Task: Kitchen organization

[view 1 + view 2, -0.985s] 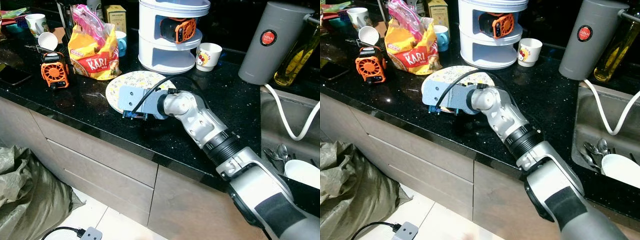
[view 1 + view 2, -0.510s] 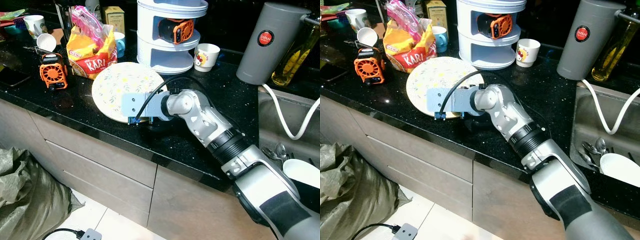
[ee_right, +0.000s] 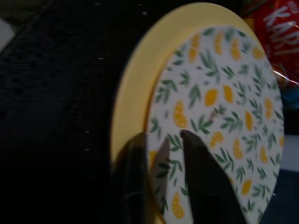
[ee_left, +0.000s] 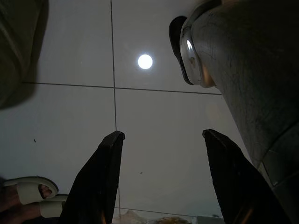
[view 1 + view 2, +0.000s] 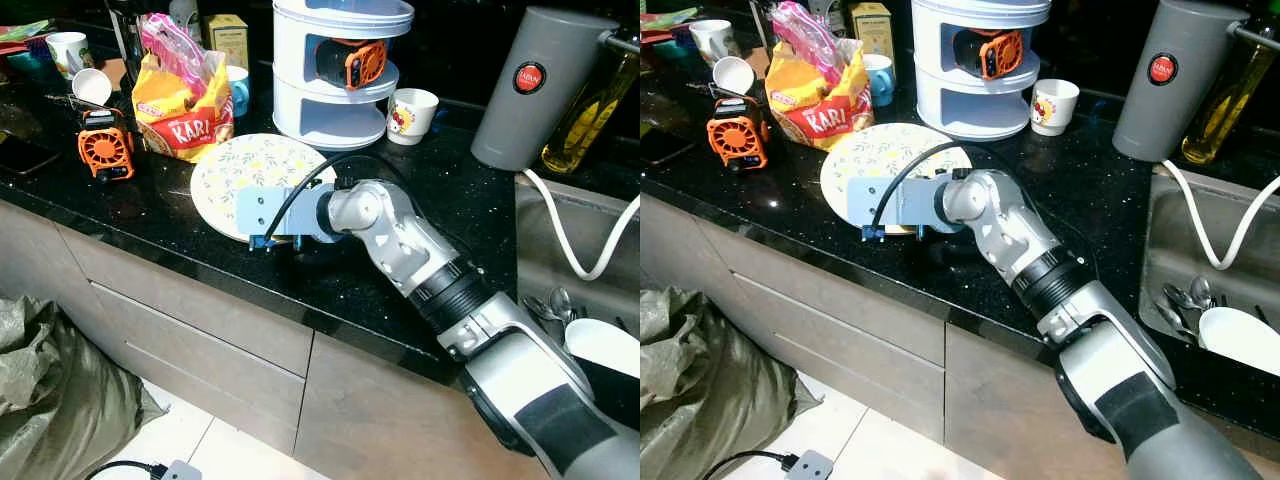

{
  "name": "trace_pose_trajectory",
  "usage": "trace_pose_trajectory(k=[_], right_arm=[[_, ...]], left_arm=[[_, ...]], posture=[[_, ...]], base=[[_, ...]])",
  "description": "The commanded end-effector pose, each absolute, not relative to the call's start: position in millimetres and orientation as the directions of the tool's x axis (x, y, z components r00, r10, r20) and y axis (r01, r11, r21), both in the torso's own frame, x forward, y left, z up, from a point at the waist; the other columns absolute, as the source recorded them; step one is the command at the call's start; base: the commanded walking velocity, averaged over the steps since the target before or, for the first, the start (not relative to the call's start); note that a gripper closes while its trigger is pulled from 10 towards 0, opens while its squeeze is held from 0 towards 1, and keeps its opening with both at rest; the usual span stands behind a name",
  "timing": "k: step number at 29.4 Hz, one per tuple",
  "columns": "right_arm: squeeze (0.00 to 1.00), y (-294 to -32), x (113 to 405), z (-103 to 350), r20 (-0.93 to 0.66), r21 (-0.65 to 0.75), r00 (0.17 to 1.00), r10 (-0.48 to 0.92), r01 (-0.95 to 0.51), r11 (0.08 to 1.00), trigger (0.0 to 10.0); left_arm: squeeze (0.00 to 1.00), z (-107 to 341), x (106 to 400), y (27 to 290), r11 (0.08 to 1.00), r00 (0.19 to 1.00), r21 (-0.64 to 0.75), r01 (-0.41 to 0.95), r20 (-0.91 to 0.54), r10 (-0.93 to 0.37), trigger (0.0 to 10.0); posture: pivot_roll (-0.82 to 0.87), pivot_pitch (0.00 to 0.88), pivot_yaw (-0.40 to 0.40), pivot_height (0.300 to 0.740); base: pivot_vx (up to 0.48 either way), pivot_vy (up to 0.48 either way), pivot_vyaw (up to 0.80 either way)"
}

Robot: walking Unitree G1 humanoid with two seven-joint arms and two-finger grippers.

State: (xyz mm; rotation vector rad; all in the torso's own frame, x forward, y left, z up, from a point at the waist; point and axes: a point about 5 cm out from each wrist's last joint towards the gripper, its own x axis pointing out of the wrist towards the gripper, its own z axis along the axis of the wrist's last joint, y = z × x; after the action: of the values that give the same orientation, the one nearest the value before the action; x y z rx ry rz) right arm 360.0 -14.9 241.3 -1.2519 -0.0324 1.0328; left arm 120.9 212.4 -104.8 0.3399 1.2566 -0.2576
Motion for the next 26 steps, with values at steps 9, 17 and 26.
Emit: trace_pose_trajectory(k=[9, 17, 26], right_arm=[[0.0, -29, 360, 201, -0.652, -0.691, 0.553, 0.518, -0.714, -0.108, 0.0], [0.0, -18, 367, 221, -0.489, -0.758, 0.631, 0.602, -0.649, 0.065, 0.0], [0.0, -7, 368, 267, -0.124, -0.69, 0.649, 0.751, -0.6, 0.405, 0.0]], left_arm=[[0.0, -108, 111, 210, 0.92, 0.262, 0.095, 0.38, -0.965, -0.008, 10.0], [0.0, -108, 112, 211, 0.922, 0.266, 0.095, 0.376, -0.964, -0.009, 10.0], [0.0, -107, 114, 210, 0.921, 0.268, 0.096, 0.378, -0.963, -0.01, 10.0]], posture=[[0.1, 0.044, -0.058, 0.74], [0.1, 0.046, -0.052, 0.74], [0.1, 0.047, -0.048, 0.74]], base=[[0.0, 0.0, 0.0], [0.0, 0.0, 0.0], [0.0, 0.0, 0.0]])
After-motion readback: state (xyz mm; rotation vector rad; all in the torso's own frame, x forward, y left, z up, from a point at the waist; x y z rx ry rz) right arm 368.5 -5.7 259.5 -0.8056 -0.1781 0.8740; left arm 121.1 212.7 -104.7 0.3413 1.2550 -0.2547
